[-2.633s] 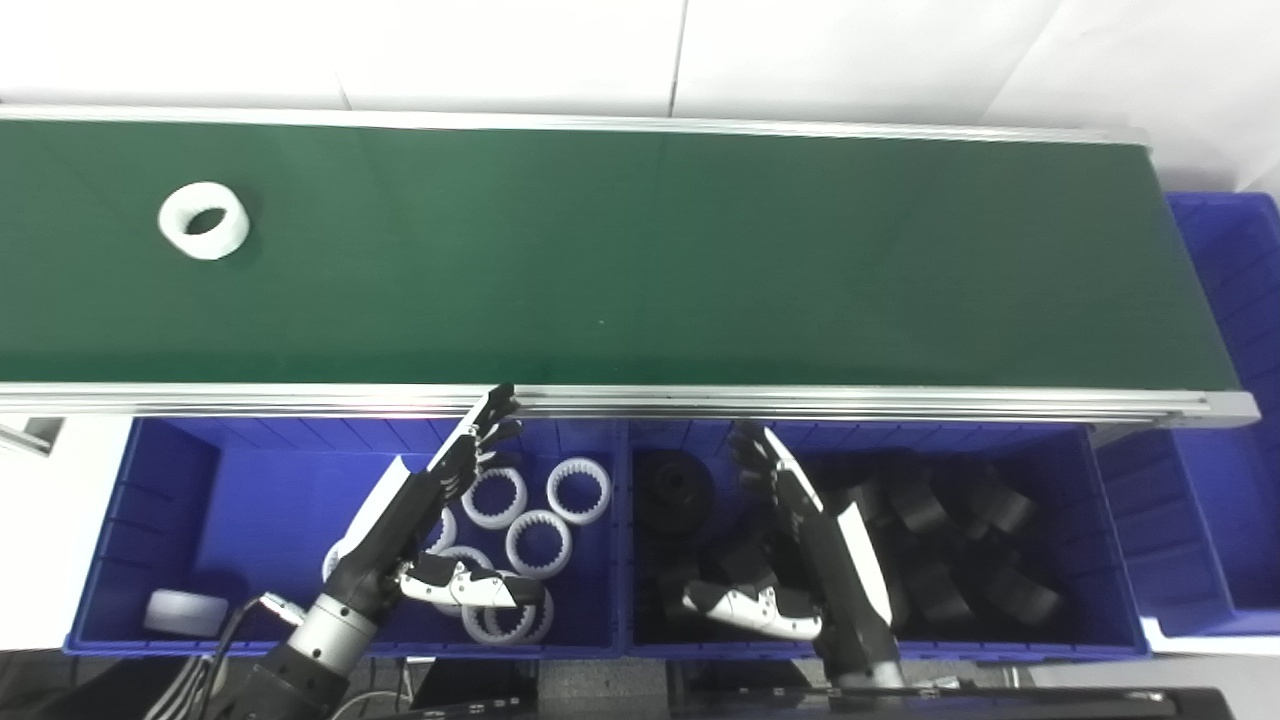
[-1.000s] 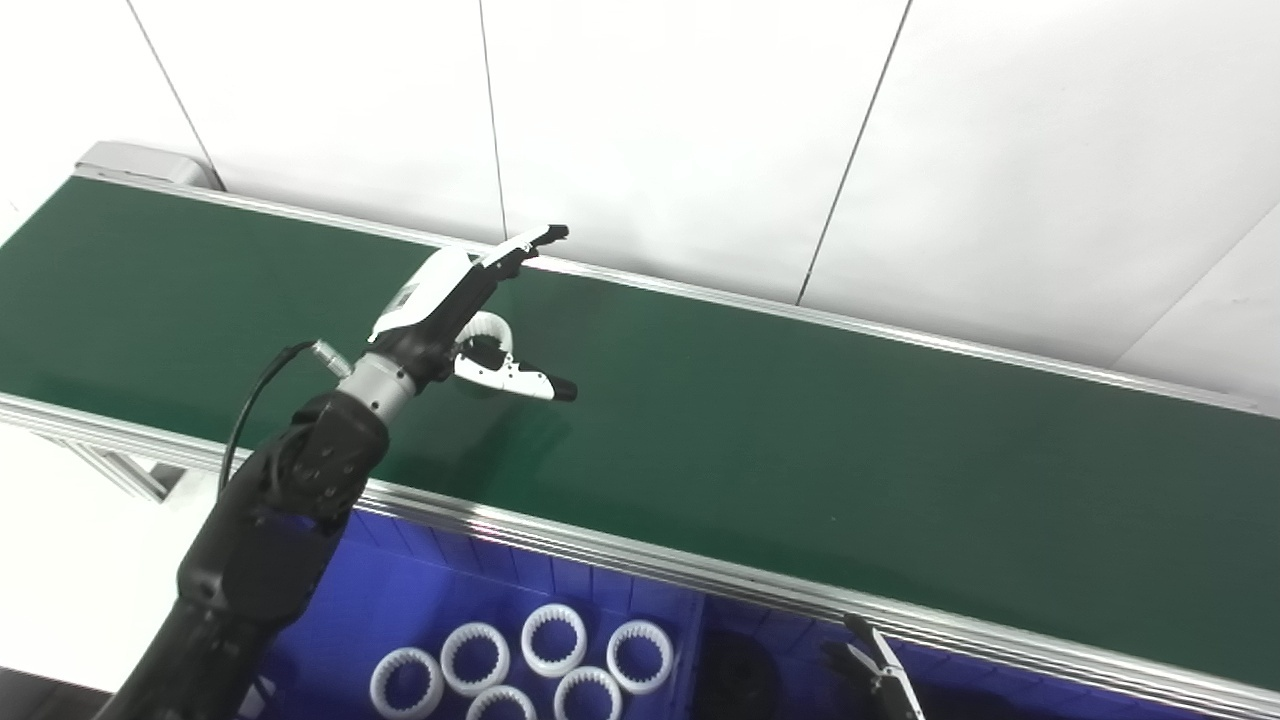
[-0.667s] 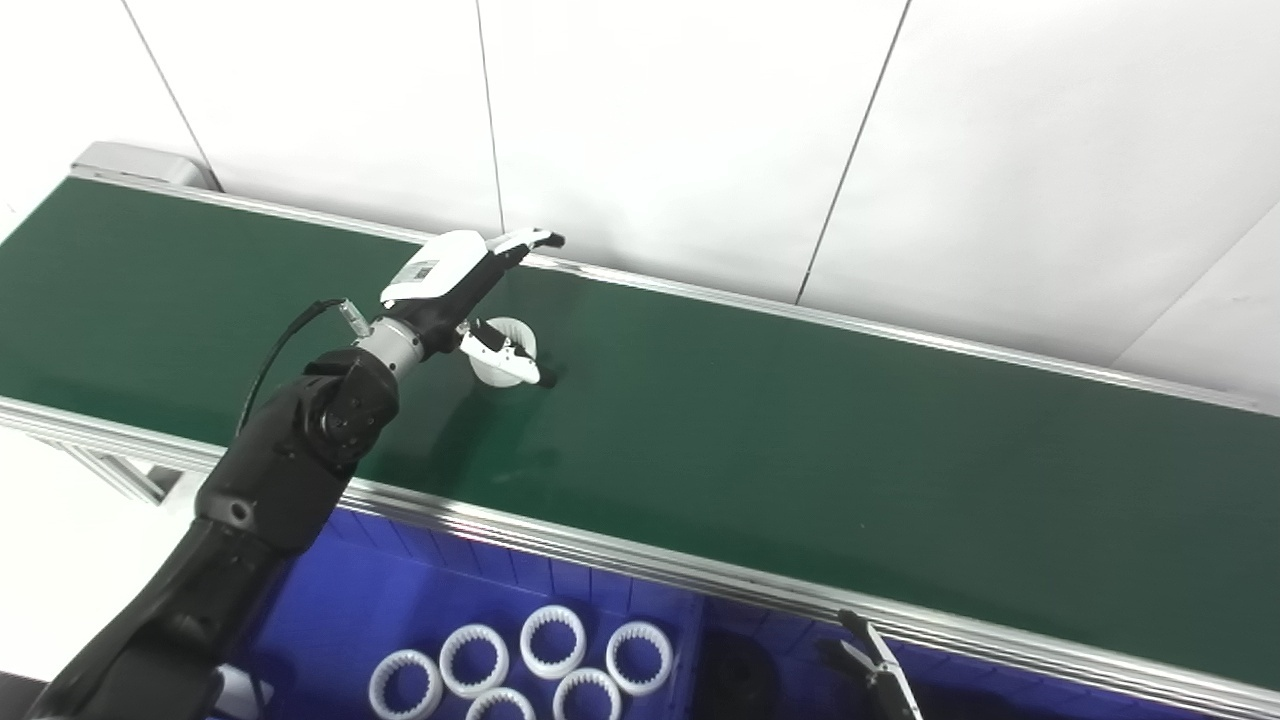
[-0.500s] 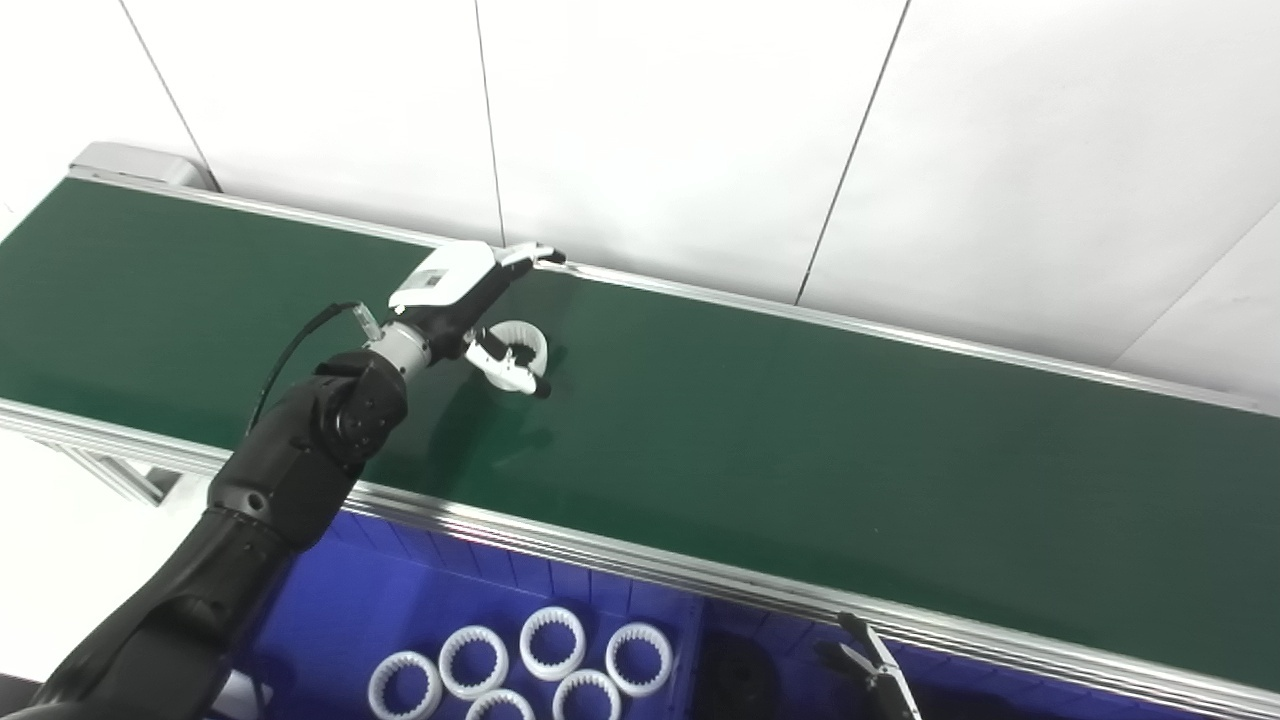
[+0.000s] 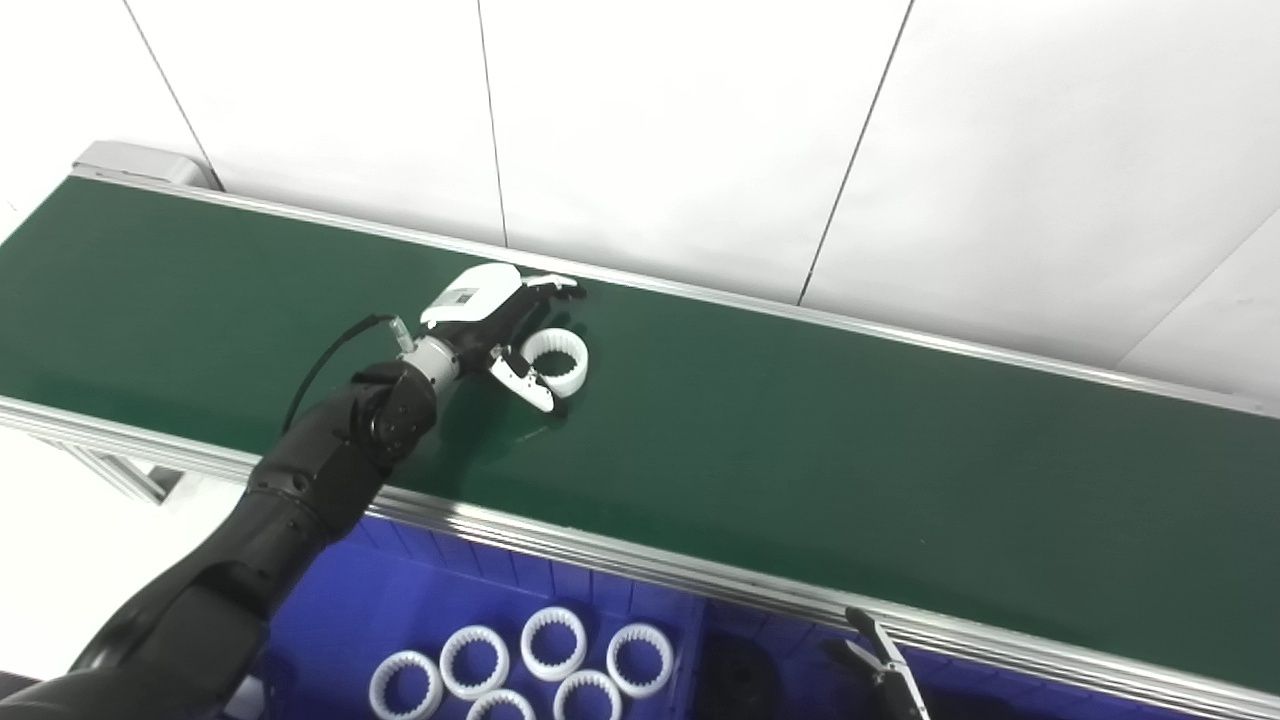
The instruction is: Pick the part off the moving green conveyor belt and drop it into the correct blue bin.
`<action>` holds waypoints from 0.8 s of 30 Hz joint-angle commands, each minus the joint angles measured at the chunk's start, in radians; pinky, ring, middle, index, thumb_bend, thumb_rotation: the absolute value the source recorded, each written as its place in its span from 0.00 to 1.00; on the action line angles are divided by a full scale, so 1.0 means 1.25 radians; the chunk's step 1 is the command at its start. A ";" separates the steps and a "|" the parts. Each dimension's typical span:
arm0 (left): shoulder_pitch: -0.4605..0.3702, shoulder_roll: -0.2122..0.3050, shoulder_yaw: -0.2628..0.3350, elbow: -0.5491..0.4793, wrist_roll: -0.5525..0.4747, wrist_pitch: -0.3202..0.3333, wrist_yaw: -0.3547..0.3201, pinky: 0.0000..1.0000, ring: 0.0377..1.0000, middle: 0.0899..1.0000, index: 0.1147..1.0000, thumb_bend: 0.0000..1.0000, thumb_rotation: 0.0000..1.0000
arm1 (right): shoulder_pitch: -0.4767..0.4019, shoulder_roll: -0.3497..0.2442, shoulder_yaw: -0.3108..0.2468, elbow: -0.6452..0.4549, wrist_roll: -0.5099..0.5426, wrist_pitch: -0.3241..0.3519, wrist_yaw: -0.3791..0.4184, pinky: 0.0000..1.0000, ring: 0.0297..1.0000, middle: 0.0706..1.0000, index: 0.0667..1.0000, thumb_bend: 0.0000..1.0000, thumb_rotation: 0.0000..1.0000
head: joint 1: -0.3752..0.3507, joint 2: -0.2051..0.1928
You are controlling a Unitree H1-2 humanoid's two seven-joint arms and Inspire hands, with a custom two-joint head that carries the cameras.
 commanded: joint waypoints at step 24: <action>0.094 0.018 0.027 -0.222 -0.062 -0.092 0.074 0.43 0.38 0.46 0.48 0.50 0.00 | 0.007 -0.009 0.014 -0.043 -0.005 -0.046 -0.031 0.89 0.79 0.76 0.88 0.89 0.46 | -0.019 0.068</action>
